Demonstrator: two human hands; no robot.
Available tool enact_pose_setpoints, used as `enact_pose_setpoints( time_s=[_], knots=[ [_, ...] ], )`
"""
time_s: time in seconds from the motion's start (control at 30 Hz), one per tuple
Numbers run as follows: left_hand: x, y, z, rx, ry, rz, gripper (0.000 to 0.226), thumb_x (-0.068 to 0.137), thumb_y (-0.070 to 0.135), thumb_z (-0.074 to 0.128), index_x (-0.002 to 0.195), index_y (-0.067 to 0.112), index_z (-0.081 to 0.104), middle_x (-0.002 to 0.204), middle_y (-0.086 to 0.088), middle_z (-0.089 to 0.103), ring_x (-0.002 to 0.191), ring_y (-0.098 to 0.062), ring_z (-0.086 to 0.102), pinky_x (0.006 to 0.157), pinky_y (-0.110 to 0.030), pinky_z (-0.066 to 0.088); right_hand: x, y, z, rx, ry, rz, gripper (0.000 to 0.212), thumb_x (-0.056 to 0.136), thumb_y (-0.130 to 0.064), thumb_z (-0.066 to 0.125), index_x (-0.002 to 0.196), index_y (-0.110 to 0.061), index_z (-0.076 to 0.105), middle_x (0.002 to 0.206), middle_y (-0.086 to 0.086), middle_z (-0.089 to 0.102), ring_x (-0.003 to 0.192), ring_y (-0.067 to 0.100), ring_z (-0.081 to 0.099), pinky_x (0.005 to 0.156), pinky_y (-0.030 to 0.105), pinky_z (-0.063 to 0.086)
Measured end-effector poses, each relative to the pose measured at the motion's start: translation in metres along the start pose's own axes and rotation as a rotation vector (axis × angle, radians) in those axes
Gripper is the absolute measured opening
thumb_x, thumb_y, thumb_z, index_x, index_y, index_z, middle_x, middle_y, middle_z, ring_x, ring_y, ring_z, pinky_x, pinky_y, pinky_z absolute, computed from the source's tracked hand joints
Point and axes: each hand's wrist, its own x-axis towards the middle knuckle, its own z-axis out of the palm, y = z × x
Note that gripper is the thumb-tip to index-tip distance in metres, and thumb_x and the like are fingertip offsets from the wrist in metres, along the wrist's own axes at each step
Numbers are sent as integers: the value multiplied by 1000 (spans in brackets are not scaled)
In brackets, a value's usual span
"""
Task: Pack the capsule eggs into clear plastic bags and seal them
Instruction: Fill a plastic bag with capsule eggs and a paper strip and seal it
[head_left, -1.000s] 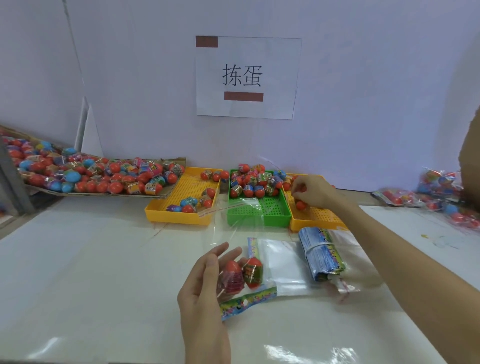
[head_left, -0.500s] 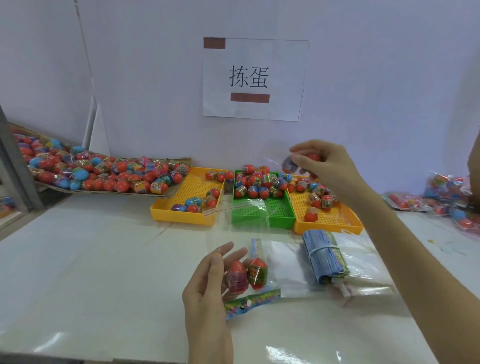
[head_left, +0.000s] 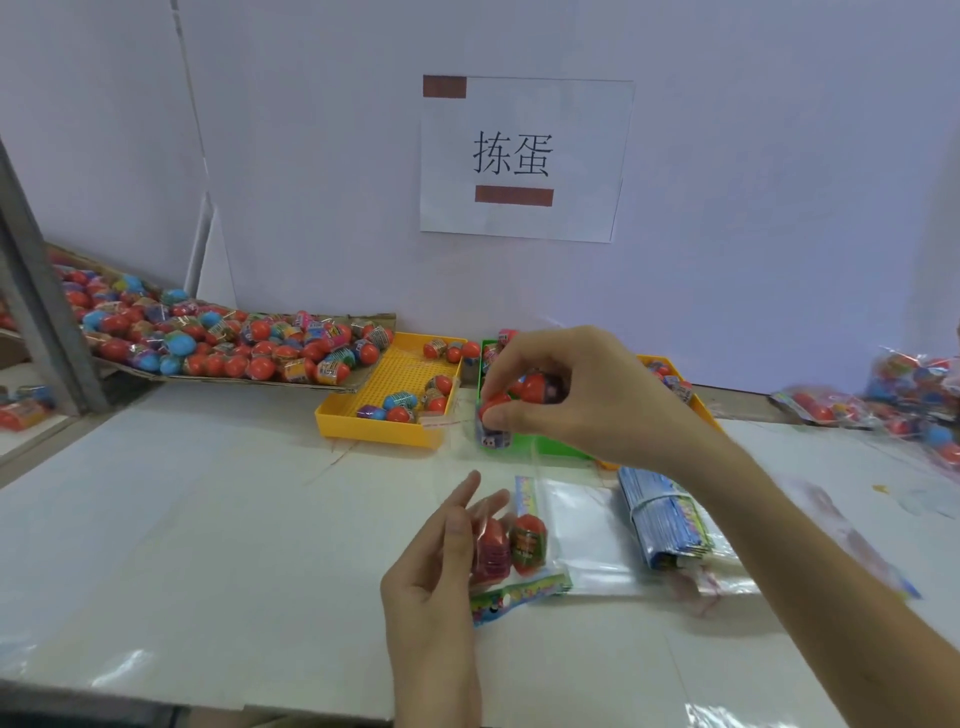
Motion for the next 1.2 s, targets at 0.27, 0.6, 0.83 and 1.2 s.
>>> enact_pose_setpoints(
  time_s=[0.27,0.6,0.83,1.2],
  knots=[
    [0,-1,-2,25,-21,21,29,86,45,54,104,47,78,103,3,79,99,-12,74,74,-16,56,0,-4,8,4,-32,-6,12,81,-28,83,79,-26,71,81,-18,72,81,-1,69,74,10,48],
    [2,-3,-3,-17,-9,-33,33,75,36,65,107,30,73,89,11,79,82,1,74,61,-10,53,-6,-9,16,-86,-239,103,16,90,-40,73,85,-26,79,77,-14,70,71,3,62,61,16,45],
    [2,-4,-5,-13,-14,-24,31,78,35,64,104,25,77,91,3,80,81,-10,76,62,-17,56,-6,-16,0,17,-143,137,31,104,-37,47,116,-26,73,99,-7,49,85,0,51,79,16,39],
    [0,-1,-3,25,-10,-2,32,82,43,57,109,36,74,94,9,79,88,-1,73,65,-11,53,-5,-19,1,-131,-60,9,26,78,-29,86,93,-29,64,95,-14,67,79,3,63,70,13,49]
  ],
)
